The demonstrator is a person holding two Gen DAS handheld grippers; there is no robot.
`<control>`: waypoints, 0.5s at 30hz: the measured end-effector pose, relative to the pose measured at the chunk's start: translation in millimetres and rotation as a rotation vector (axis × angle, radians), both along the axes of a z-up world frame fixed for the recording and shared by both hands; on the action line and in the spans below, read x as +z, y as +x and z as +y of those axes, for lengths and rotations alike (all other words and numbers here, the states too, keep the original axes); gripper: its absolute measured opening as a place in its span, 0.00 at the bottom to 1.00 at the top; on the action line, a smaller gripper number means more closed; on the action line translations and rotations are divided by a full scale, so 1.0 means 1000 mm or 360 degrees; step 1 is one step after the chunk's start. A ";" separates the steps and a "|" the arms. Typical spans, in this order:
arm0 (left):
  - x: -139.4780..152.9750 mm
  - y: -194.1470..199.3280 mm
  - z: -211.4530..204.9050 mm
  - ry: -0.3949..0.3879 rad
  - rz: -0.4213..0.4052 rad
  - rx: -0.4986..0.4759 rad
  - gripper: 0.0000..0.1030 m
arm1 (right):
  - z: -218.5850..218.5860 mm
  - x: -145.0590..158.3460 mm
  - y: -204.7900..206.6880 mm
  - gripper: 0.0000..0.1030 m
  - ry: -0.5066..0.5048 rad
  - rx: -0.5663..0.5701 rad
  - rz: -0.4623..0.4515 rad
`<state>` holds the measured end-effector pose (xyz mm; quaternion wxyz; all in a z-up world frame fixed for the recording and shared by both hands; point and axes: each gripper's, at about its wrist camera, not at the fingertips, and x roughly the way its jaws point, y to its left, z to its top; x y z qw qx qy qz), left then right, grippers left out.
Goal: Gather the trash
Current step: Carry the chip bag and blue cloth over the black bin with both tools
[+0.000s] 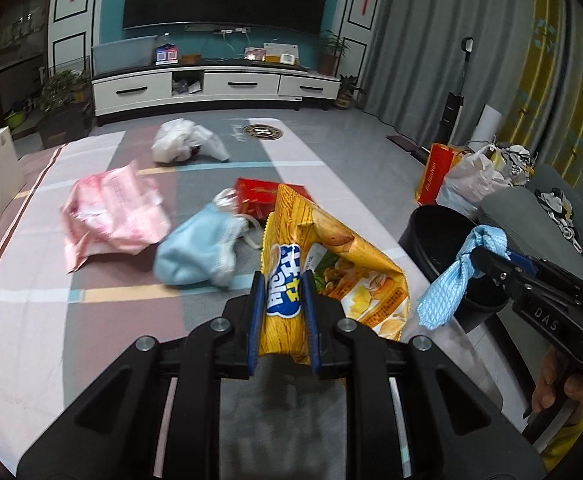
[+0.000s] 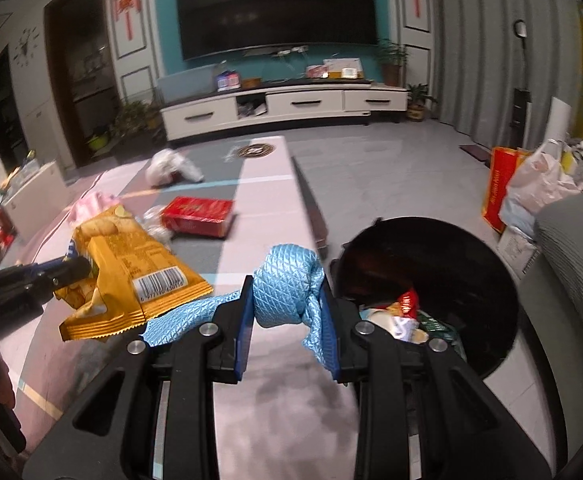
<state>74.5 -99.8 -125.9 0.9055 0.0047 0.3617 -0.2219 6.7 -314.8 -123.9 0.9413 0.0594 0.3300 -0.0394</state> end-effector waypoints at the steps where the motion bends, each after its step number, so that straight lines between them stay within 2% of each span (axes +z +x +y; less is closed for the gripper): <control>1: 0.001 0.001 -0.005 0.0000 -0.0003 -0.0003 0.19 | -0.005 0.001 -0.001 0.30 -0.0004 -0.0023 -0.0009; 15: 0.018 0.002 -0.104 0.0072 -0.0100 -0.0172 0.20 | -0.085 0.001 -0.021 0.30 0.0079 -0.0393 -0.0057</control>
